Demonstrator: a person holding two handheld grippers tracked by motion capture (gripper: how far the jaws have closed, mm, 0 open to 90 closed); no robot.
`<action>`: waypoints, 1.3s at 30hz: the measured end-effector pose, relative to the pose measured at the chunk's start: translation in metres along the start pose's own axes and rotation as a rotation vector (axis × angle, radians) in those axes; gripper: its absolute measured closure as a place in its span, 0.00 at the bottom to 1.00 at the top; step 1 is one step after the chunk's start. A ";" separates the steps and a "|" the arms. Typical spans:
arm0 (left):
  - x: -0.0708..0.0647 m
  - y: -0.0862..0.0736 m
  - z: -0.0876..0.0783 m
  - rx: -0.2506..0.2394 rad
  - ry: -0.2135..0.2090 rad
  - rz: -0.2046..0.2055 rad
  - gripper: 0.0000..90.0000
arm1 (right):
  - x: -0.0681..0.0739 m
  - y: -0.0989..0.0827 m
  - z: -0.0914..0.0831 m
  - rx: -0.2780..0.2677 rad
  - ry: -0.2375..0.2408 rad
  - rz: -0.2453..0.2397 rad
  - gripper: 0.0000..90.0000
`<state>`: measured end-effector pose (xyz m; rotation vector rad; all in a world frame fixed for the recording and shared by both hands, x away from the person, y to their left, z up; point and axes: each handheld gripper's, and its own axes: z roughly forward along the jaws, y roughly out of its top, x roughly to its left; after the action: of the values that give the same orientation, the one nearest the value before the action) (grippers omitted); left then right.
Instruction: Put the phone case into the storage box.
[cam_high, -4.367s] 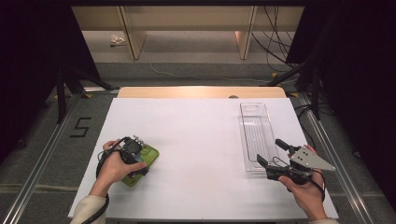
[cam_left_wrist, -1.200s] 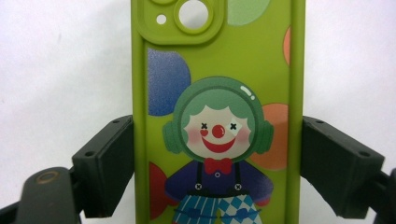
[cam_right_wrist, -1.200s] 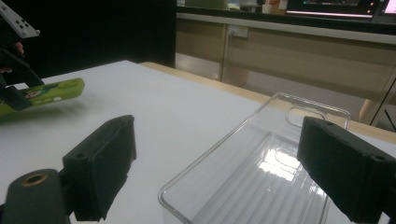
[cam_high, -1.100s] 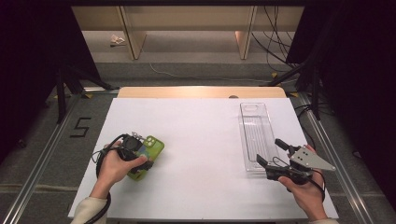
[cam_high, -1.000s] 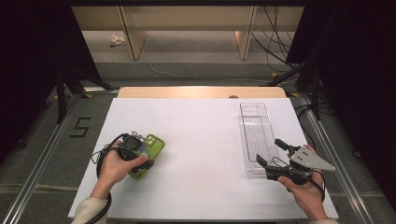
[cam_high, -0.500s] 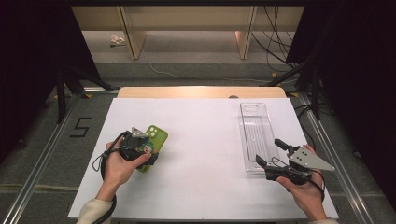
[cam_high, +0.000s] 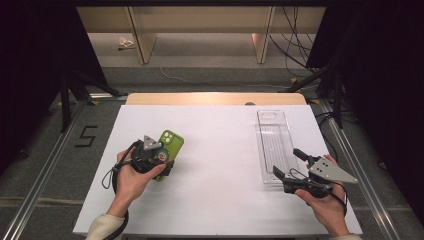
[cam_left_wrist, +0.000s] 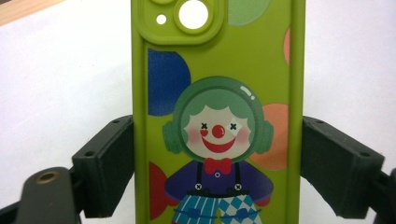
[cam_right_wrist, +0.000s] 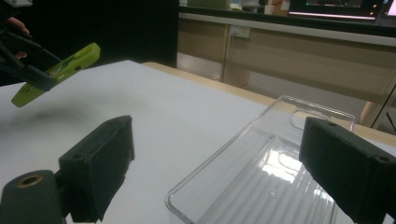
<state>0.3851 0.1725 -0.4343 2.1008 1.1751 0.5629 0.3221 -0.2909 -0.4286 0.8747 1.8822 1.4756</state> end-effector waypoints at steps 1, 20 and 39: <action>-0.001 0.000 0.000 -0.006 -0.003 0.006 0.18 | 0.000 0.000 0.000 0.002 -0.001 -0.001 0.12; -0.015 0.002 -0.001 -0.154 -0.032 0.073 0.18 | 0.005 0.005 0.003 -0.002 0.020 -0.001 0.12; -0.029 0.006 -0.002 -0.204 -0.068 0.113 0.18 | 0.015 0.013 0.013 0.004 0.045 -0.023 0.02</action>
<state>0.3728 0.1459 -0.4295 2.0033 0.9245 0.6308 0.3252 -0.2690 -0.4191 0.8249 1.9222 1.4894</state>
